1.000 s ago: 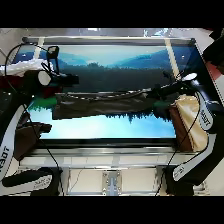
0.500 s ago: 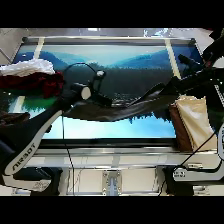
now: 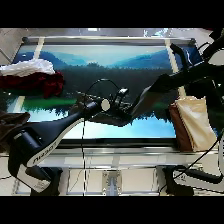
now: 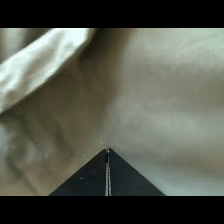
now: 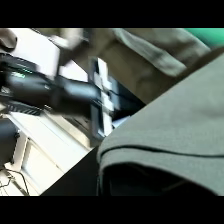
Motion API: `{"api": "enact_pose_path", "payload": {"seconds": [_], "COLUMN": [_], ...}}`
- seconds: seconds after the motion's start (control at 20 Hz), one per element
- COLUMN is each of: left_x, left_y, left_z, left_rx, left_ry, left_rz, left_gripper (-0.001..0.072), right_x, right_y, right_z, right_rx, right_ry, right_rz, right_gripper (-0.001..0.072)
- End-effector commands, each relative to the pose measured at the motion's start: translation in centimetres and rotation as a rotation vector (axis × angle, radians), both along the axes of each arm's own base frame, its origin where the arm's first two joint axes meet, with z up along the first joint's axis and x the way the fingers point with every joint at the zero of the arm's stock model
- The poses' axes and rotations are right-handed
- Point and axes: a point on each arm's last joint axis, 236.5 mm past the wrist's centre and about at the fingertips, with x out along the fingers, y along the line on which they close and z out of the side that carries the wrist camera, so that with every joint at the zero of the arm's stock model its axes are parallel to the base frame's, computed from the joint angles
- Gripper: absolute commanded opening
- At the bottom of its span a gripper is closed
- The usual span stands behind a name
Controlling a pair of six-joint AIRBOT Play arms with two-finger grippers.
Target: Fold the shirts.
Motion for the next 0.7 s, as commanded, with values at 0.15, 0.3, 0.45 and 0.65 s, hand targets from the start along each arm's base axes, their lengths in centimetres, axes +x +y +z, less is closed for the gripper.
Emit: {"api": "enact_pose_path", "payload": {"seconds": [0.15, 0.3, 0.45, 0.65], "left_x": [5.8, 9.4, 11.8, 12.2], "left_y": [6.7, 17.5, 26.2, 32.5], "left_z": [3.2, 8.2, 14.2, 19.5], "left_rx": [-0.024, 0.049, 0.023, 0.007], "left_ry": [-0.007, -0.071, -0.160, -0.276], "left_rz": [0.112, 0.211, 0.394, 0.538], "left_gripper": [0.0010, 0.0010, 0.0010, 0.0010], "right_x": [0.0, 1.2, 2.0, 4.8], "right_y": [7.3, 10.8, 17.0, 26.4], "right_z": [1.2, 1.7, -0.8, -4.8], "right_rx": [0.040, 0.081, 0.117, 0.233], "right_ry": [-0.106, -0.171, -0.187, -0.241], "right_rz": [0.062, 0.039, 0.065, -0.038], "right_gripper": [0.0007, 0.0006, 0.0005, 0.0083]}}
